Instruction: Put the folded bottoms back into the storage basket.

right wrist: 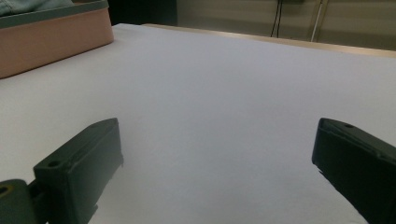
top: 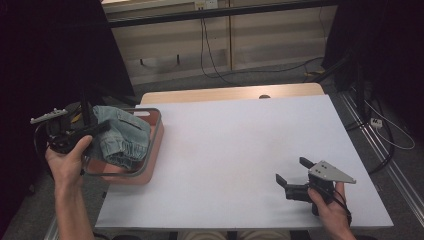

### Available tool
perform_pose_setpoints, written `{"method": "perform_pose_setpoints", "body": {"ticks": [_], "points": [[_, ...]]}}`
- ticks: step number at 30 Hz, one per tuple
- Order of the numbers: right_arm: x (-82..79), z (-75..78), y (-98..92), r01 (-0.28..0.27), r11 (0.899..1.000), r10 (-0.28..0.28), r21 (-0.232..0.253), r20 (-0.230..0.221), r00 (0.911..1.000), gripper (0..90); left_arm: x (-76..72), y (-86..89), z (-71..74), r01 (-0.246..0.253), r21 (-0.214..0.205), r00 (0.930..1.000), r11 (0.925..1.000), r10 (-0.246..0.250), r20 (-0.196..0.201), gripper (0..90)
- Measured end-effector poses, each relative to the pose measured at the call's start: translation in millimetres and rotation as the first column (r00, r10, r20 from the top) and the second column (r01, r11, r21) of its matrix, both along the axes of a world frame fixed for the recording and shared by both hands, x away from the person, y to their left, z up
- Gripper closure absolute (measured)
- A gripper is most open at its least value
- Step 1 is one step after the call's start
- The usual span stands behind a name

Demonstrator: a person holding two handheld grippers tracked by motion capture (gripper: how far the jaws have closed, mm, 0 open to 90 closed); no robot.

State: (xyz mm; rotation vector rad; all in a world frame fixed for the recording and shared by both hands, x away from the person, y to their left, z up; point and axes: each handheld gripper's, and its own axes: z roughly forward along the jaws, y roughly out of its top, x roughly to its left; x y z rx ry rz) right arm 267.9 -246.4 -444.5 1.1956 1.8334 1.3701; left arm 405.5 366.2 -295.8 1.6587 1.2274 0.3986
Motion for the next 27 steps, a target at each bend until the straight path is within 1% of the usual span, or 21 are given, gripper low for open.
{"method": "perform_pose_setpoints", "body": {"ticks": [1, 5, 9, 10, 11, 14, 15, 17, 19, 20, 21, 22, 26, 27], "points": [[-0.1, 0.0, 0.1, -0.002, 1.0, 0.002, 0.0, -0.001, 1.0, 1.7, 1.2, 1.5, -1.7, -0.002, -0.005, 1.0, 1.0, 0.002, -0.005, 73.3], [0.3, -0.3, 0.2, -0.002, 1.0, 0.002, -0.002, -0.002, 1.0, 1.6, 3.7, 4.9, -4.8, -0.004, -0.003, 0.9999, 1.0, 0.004, -0.011, 73.2], [0.4, -0.3, -0.3, 0.0, 1.0, 0.0, -0.002, -0.004, 1.0, 1.7, 7.2, 5.5, -9.0, 0.001, -0.016, 0.9997, 0.9999, -0.001, -0.023, 73.2], [0.4, -0.3, -0.3, 0.0, 1.0, 0.0, -0.002, -0.004, 1.0, 1.7, 8.4, 5.4, -10.0, 0.008, -0.013, 0.9996, 0.9999, -0.008, -0.027, 73.2], [0.4, -0.3, -0.2, 0.0, 1.0, 0.0, -0.002, -0.003, 1.0, 1.7, 9.3, 4.3, -11.0, 0.008, -0.019, 0.9995, 0.9998, -0.009, -0.029, 73.2], [0.4, -0.2, -0.1, -0.001, 1.0, 0.001, -0.003, -0.002, 1.0, 1.7, 11.9, 1.7, -12.6, 0.025, -0.009, 0.999, 0.9996, -0.025, -0.037, 73.2], [0.4, -0.2, -0.1, 0.0, 1.0, 0.0, -0.003, -0.003, 1.0, 1.6, 13.4, 0.6, -13.9, 0.031, -0.016, 0.9986, 0.9994, -0.032, -0.042, 73.1], [0.4, -0.2, -0.3, 0.0, 1.0, 0.0, -0.002, -0.003, 1.0, 1.7, 16.5, 0.6, -17.5, 0.038, -0.015, 0.9977, 0.9992, -0.039, -0.056, 73.1], [0.3, -0.2, -0.3, 0.001, 1.0, -0.001, -0.001, -0.003, 1.0, 1.7, 19.1, 0.4, -21.3, 0.027, -0.009, 0.9969, 0.9996, -0.027, -0.074, 72.9], [0.2, -0.2, -0.3, 0.001, 1.0, -0.001, 0.0, -0.002, 1.0, 1.7, 20.1, 0.1, -22.8, 0.019, 0.002, 0.9963, 0.9998, -0.019, -0.083, 72.8], [0.2, -0.1, -0.4, 0.0, 1.0, 0.0, -0.001, -0.002, 1.0, 1.7, 21.2, -0.2, -23.6, 0.016, 0.028, 0.9957, 0.9995, -0.014, -0.091, 72.7], [0.2, -0.1, -0.4, 0.001, 1.0, -0.001, 0.0, -0.002, 1.0, 1.7, 21.8, -0.7, -24.4, 0.005, 0.035, 0.9957, 0.9994, -0.001, -0.093, 72.6], [0.5, -0.4, -0.6, 0.001, 1.0, -0.001, -0.002, -0.004, 1.0, 1.6, 25.1, 3.5, -30.0, -0.007, 0.045, 0.9944, 0.999, 0.012, -0.105, 72.0], [0.4, -0.3, -0.3, 0.002, 1.0, -0.002, 0.0, -0.004, 1.0, 1.7, 25.6, 4.7, -31.6, -0.021, 0.05, 0.9934, 0.9985, 0.026, -0.112, 71.9]]}}
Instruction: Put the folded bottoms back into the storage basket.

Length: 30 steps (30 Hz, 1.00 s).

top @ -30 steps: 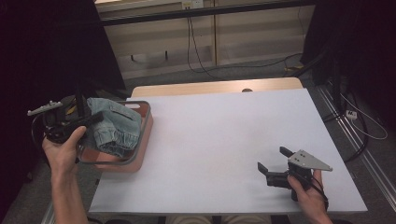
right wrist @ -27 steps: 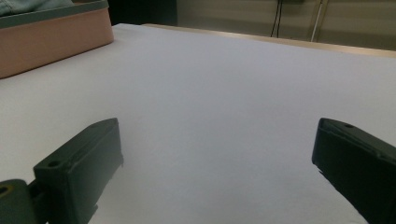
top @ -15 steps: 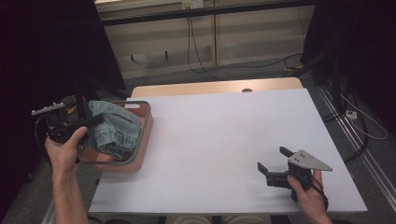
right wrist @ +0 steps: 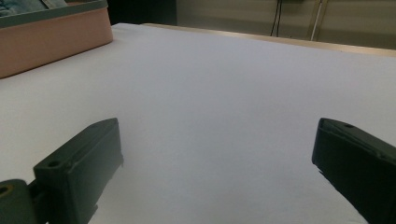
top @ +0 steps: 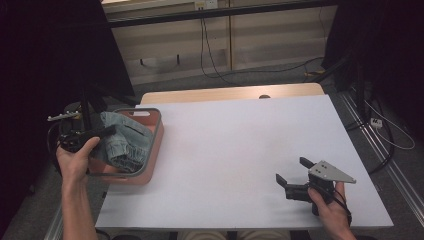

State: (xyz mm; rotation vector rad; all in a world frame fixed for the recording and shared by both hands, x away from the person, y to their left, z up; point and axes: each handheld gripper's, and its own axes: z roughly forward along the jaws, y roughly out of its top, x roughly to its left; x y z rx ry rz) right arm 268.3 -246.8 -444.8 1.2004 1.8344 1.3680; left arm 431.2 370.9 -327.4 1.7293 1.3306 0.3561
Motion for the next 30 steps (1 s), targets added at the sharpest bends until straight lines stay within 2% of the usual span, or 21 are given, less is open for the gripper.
{"method": "perform_pose_setpoints", "body": {"ticks": [1, 5, 8, 10, 17, 20, 22, 26, 30], "points": [[-0.2, 0.0, 0.2, -0.002, 1.0, 0.002, -0.001, 0.001, 1.0, 1.7, 0.3, 1.0, -0.9, -0.01, 0.005, 0.9999, 0.9999, 0.01, -0.001, 71.5], [0.3, -0.3, 0.2, -0.001, 1.0, 0.001, -0.004, -0.001, 1.0, 1.7, 0.7, 7.3, -3.5, -0.076, 0.08, 0.9964, 0.9939, 0.079, -0.033, 70.1], [0.4, -0.5, 0.3, -0.002, 1.0, 0.002, -0.002, -0.002, 1.0, 1.7, 0.8, 12.2, -5.9, -0.11, 0.093, 0.9927, 0.9895, 0.114, -0.039, 69.7], [0.5, -0.6, 0.6, -0.002, 1.0, 0.002, -0.004, 0.0, 1.0, 1.7, 1.5, 14.8, -7.7, -0.13, 0.119, 0.9899, 0.9844, 0.136, -0.042, 69.1], [0.8, -1.0, 1.3, -0.005, 1.0, 0.005, -0.005, -0.005, 1.0, 1.7, 6.6, 18.9, -18.6, -0.195, 0.135, 0.9789, 0.9714, 0.202, -0.034, 67.3], [0.7, -1.1, 1.6, -0.006, 1.0, 0.006, -0.006, -0.005, 1.0, 1.7, 10.0, 18.3, -22.8, -0.209, 0.148, 0.9759, 0.9667, 0.216, -0.033, 67.1], [0.6, -1.1, 1.6, -0.005, 1.0, 0.005, -0.007, -0.005, 1.0, 1.7, 12.0, 17.6, -24.9, -0.208, 0.151, 0.976, 0.9663, 0.215, -0.031, 67.1], [0.8, -1.1, 1.6, -0.003, 1.0, 0.003, -0.006, -0.004, 1.0, 1.7, 16.3, 15.4, -28.2, -0.175, 0.137, 0.9827, 0.9751, 0.181, -0.037, 67.9], [0.8, -1.1, 2.1, -0.006, 1.0, 0.006, -0.008, -0.004, 1.0, 1.7, 21.6, 10.0, -33.9, -0.159, 0.142, 0.9848, 0.9771, 0.167, -0.048, 68.5]]}}
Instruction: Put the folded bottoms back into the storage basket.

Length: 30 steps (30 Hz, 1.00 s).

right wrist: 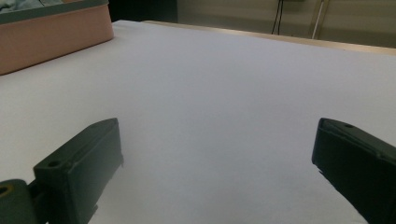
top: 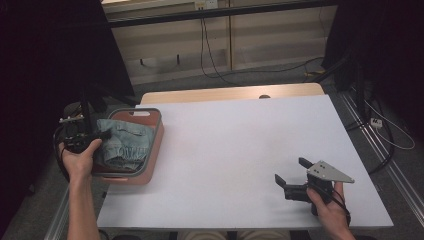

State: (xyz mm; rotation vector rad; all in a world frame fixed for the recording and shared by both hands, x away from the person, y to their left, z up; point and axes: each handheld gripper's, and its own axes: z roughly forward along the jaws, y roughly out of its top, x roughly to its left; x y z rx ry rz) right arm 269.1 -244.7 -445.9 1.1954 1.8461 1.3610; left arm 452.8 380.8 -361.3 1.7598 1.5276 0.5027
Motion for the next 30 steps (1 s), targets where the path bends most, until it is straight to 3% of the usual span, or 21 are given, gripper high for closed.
{"method": "perform_pose_setpoints", "body": {"ticks": [5, 7, 17, 19, 21, 22, 24, 27, 30], "points": [[-0.1, 0.1, -0.7, 0.003, 1.0, -0.003, 0.0, -0.001, 1.0, 1.7, 4.6, -7.2, -5.5, 0.03, -0.002, 0.9994, 0.9995, -0.03, -0.016, 68.4], [-0.2, 0.0, -0.9, 0.005, 1.0, -0.005, 0.001, -0.003, 1.0, 1.7, 5.8, -7.8, -7.5, 0.021, 0.021, 0.9995, 0.9995, -0.021, -0.022, 68.1], [0.1, -0.3, -0.6, 0.003, 1.0, -0.003, 0.0, -0.003, 1.0, 1.7, 8.2, -5.8, -11.2, 0.0, 0.04, 0.9985, 0.9992, 0.002, -0.054, 64.1], [0.0, -0.4, 0.1, 0.002, 1.0, -0.002, 0.001, -0.002, 1.0, 1.7, 8.9, -6.0, -11.4, -0.02, 0.037, 0.9986, 0.9991, 0.022, -0.048, 62.4], [0.3, -0.7, 0.3, 0.001, 1.0, -0.001, 0.001, -0.003, 1.0, 1.6, 10.0, -4.6, -11.1, -0.019, 0.061, 0.9973, 0.9979, 0.023, -0.069, 56.9], [0.5, -0.7, 0.1, 0.003, 1.0, -0.003, -0.003, -0.003, 1.0, 1.7, 11.0, -7.1, -12.3, -0.047, 0.05, 0.997, 0.9976, 0.05, -0.06, 54.4], [1.0, -0.9, 0.0, 0.004, 1.0, -0.004, -0.001, -0.005, 1.0, 1.6, 12.6, -7.8, -12.9, -0.052, 0.082, 0.9964, 0.9952, 0.058, -0.062, 54.9], [0.5, -0.8, 0.2, 0.002, 1.0, -0.002, -0.002, -0.004, 1.0, 1.6, 13.9, -8.0, -13.6, -0.067, 0.095, 0.9955, 0.9932, 0.073, -0.061, 54.7], [0.1, -1.0, 0.0, 0.001, 1.0, -0.001, -0.002, -0.006, 1.0, 1.6, 14.6, -7.9, -13.9, -0.08, 0.099, 0.9951, 0.9919, 0.085, -0.05, 48.6]]}}
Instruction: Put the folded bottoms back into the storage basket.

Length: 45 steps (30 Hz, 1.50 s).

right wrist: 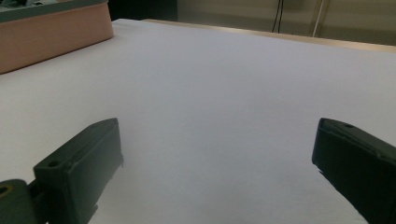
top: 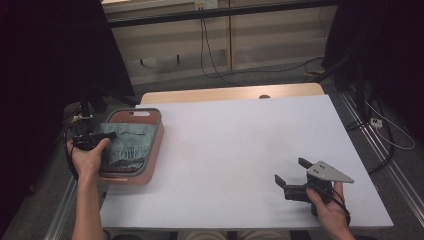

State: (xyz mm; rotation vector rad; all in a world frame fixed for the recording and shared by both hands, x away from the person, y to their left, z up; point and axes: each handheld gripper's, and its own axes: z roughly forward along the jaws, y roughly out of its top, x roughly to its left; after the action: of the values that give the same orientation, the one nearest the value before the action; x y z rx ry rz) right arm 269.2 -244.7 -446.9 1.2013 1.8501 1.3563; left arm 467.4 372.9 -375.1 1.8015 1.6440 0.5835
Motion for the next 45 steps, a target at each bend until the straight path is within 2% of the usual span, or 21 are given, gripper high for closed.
{"method": "perform_pose_setpoints", "body": {"ticks": [3, 5, 7, 9, 11, 15, 20, 23, 25, 28, 31, 33, 34, 35, 37, 38, 39, 40, 41, 45], "points": [[0.3, -0.2, -0.4, 0.002, 1.0, -0.002, -0.002, -0.002, 1.0, 1.6, -0.1, 0.7, -0.2, -0.02, -0.001, 0.9998, 0.9998, 0.02, 0.005, 47.8], [0.2, -0.1, 0.2, 0.001, 1.0, -0.001, 0.0, -0.002, 1.0, 1.6, -1.0, 3.4, 0.3, -0.031, -0.017, 0.9994, 0.9994, 0.032, 0.011, 49.0], [0.0, -0.1, 0.3, -0.003, 1.0, 0.003, -0.004, 0.0, 1.0, 1.7, -2.4, 5.5, 0.1, -0.061, -0.05, 0.9977, 0.9969, 0.062, 0.027, 54.4], [0.1, -0.2, 0.3, -0.005, 1.0, 0.005, -0.004, 0.0, 1.0, 1.6, -3.2, 8.6, 0.1, -0.063, -0.075, 0.9974, 0.9952, 0.065, 0.03, 59.7], [0.2, -0.4, 0.4, -0.003, 1.0, 0.003, -0.003, -0.003, 1.0, 1.6, -4.0, 9.6, 0.9, -0.059, -0.071, 0.9977, 0.9957, 0.061, 0.029, 68.5], [-0.1, -0.2, 1.0, -0.005, 1.0, 0.005, -0.003, -0.005, 1.0, 1.6, -2.5, 9.1, 0.5, -0.082, -0.09, 0.996, 0.9926, 0.084, 0.028, 77.0], [0.3, -0.4, 0.6, -0.005, 1.0, 0.005, -0.002, -0.004, 1.0, 1.6, 2.2, 8.0, -1.6, -0.072, -0.078, 0.9973, 0.9943, 0.073, 0.002, 80.6], [0.5, -0.4, 0.9, -0.005, 1.0, 0.005, -0.003, -0.005, 1.0, 1.7, 5.8, 5.4, -6.9, -0.067, -0.064, 0.9977, 0.9957, 0.068, 0.009, 80.7], [0.5, -0.5, 1.5, -0.006, 1.0, 0.006, -0.004, -0.005, 1.0, 1.6, 6.6, 3.0, -8.7, -0.053, -0.036, 0.9985, 0.9979, 0.054, 0.01, 80.3], [0.7, -0.5, 1.6, -0.007, 1.0, 0.007, -0.003, -0.006, 1.0, 1.7, 9.6, 2.1, -10.9, -0.053, -0.04, 0.9985, 0.9978, 0.053, 0.016, 80.2], [1.1, -0.6, 2.0, -0.009, 1.0, 0.009, -0.004, -0.005, 0.9999, 1.7, 14.5, 2.9, -15.9, -0.043, -0.051, 0.999, 0.9978, 0.043, -0.011, 80.4], [1.1, -0.6, 2.2, -0.012, 1.0, 0.012, -0.005, -0.004, 0.9999, 1.7, 17.3, 2.8, -19.2, -0.037, -0.045, 0.9991, 0.9983, 0.036, -0.023, 80.7], [1.1, -0.6, 2.2, -0.012, 1.0, 0.012, -0.004, -0.004, 0.9999, 1.7, 17.9, 3.9, -19.4, -0.019, -0.027, 0.999, 0.9995, 0.018, -0.04, 80.7], [1.1, -0.6, 2.2, -0.012, 1.0, 0.012, -0.004, -0.004, 0.9999, 1.7, 19.0, 1.8, -21.2, -0.036, -0.037, 0.9991, 0.9987, 0.035, -0.026, 80.6], [1.0, -0.5, 1.9, -0.009, 1.0, 0.009, -0.003, -0.005, 1.0, 1.7, 20.4, 0.4, -23.4, -0.026, -0.023, 0.9993, 0.9994, 0.025, -0.027, 80.3], [1.0, -0.5, 1.8, -0.009, 1.0, 0.009, -0.003, -0.003, 1.0, 1.7, 20.5, 2.0, -24.1, 0.003, -0.003, 0.9988, 1.0, -0.003, -0.049, 80.0], [0.9, -0.5, 1.8, -0.008, 1.0, 0.008, -0.004, -0.003, 1.0, 1.7, 20.7, 3.1, -24.8, 0.017, 0.004, 0.9986, 0.9998, -0.017, -0.051, 79.7], [0.7, -0.4, 1.8, -0.007, 1.0, 0.007, -0.003, -0.004, 1.0, 1.7, 20.5, 2.6, -25.4, 0.013, 0.008, 0.9989, 0.9999, -0.012, -0.045, 79.6], [0.7, -0.3, 1.6, -0.007, 1.0, 0.007, -0.002, -0.005, 1.0, 1.6, 21.5, -0.6, -27.1, -0.019, -0.017, 0.9997, 0.9997, 0.019, -0.017, 79.6], [0.6, -0.3, 1.7, -0.008, 1.0, 0.008, -0.002, -0.005, 1.0, 1.7, 21.5, -1.7, -28.3, 0.0, 0.006, 0.9999, 1.0, 0.0, -0.01, 79.6]]}}
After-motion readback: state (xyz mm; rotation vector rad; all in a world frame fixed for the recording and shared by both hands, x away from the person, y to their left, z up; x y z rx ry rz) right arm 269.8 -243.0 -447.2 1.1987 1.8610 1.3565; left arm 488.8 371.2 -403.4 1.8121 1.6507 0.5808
